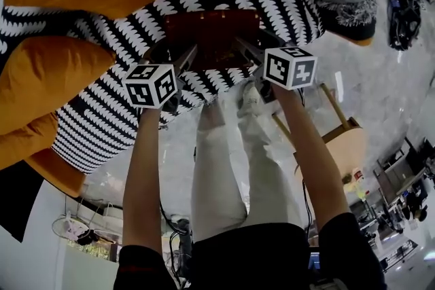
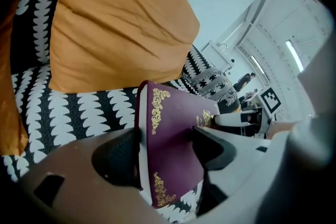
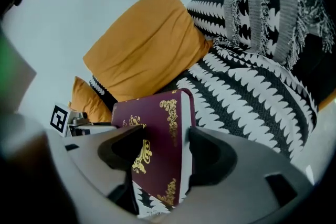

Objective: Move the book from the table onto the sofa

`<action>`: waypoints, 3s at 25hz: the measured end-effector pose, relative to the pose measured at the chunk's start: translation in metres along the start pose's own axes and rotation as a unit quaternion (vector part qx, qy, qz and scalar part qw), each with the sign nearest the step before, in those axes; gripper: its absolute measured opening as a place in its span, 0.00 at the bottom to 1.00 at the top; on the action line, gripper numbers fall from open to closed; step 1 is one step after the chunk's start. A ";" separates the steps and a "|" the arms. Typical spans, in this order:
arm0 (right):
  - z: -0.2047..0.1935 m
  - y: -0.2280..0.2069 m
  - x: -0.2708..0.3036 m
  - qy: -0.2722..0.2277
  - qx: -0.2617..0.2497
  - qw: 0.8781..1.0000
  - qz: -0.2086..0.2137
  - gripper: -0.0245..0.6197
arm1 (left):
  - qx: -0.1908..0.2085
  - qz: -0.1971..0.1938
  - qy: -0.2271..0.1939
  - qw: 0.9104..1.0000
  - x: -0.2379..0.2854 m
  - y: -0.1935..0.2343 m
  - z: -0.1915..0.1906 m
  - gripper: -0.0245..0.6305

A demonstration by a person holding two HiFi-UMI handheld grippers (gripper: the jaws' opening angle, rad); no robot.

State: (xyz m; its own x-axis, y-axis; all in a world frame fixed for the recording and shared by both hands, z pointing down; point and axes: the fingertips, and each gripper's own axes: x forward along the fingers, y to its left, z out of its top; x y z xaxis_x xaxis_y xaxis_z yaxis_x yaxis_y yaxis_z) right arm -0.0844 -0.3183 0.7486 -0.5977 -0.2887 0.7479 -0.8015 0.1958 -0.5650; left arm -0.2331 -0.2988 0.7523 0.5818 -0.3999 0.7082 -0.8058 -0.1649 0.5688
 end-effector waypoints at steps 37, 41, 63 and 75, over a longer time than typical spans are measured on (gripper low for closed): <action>0.007 -0.001 -0.017 0.036 -0.046 0.998 -0.023 0.35 | 0.029 0.027 0.039 0.998 -0.011 0.009 -0.005 0.43; 0.031 0.025 -0.048 0.012 -0.045 0.999 -0.010 0.27 | 0.039 0.016 0.023 0.999 -0.038 -0.024 0.015 0.34; 0.101 0.155 -0.199 -0.101 -0.162 0.980 0.055 0.06 | 0.117 0.000 -0.127 0.985 -0.166 -0.177 0.108 0.06; 0.125 0.201 -0.283 -0.135 -0.231 0.959 0.096 0.06 | 0.172 -0.024 -0.200 0.964 -0.215 -0.286 0.158 0.06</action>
State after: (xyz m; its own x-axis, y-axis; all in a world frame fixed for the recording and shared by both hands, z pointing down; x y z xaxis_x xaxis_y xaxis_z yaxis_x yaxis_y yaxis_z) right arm -0.0747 -0.3144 0.3800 -0.7592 -0.4260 0.4920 -0.6361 0.6459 -0.4222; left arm -0.1448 -0.3082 0.3713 0.5858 -0.6885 0.4275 -0.8078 -0.4534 0.3767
